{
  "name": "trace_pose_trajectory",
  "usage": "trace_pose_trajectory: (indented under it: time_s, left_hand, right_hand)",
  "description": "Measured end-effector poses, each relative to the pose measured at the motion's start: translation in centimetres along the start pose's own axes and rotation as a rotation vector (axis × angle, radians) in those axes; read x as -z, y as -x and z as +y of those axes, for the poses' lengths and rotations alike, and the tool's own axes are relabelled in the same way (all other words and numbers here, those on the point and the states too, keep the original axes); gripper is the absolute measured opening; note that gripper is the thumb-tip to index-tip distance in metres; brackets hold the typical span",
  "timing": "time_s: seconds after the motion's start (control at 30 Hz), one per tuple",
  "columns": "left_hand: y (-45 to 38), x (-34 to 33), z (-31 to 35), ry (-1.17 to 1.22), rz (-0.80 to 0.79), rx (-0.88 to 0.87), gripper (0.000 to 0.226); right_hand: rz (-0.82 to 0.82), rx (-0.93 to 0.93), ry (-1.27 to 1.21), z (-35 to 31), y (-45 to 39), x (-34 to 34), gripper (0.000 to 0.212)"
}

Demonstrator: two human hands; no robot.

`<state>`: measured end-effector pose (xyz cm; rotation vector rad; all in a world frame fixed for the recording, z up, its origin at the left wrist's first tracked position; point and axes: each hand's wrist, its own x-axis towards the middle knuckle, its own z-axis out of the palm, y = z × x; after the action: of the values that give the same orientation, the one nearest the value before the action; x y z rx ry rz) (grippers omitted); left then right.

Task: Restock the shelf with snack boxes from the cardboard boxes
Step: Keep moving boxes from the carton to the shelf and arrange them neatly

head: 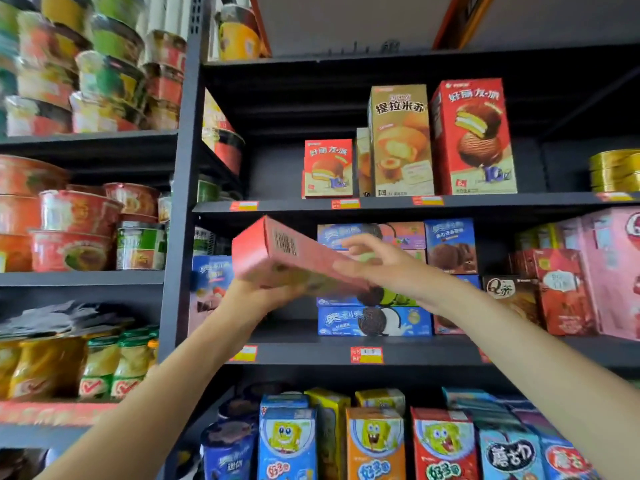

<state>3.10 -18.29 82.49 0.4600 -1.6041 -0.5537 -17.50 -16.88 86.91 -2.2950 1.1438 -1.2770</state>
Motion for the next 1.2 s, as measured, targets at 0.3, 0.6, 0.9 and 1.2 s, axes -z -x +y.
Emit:
trace_pose_trajectory:
  time_s: [0.3, 0.6, 0.9, 1.2]
  left_hand:
    - [2.0, -1.2, -0.3, -1.292, -0.260, -1.120, 0.032]
    - [2.1, -0.8, 0.6, -1.224, -0.229, -0.933, 0.039]
    - [-2.0, -0.9, 2.8, -1.047, -0.709, -0.057, 0.065]
    - [-4.7, -2.2, 2.4, -0.735, -0.161, 0.066, 0.048]
  right_hand:
    - [-0.245, -0.196, -0.770, 2.0, 0.8, -1.3, 0.067]
    - [-0.012, -0.232, -0.761, 1.0, 0.9, -0.8, 0.055]
    - [-0.122, 0.029, -0.517, 0.9, 4.1, -1.9, 0.056]
    - [0.545, 0.086, -0.955, 3.4, 2.4, 1.7, 0.018]
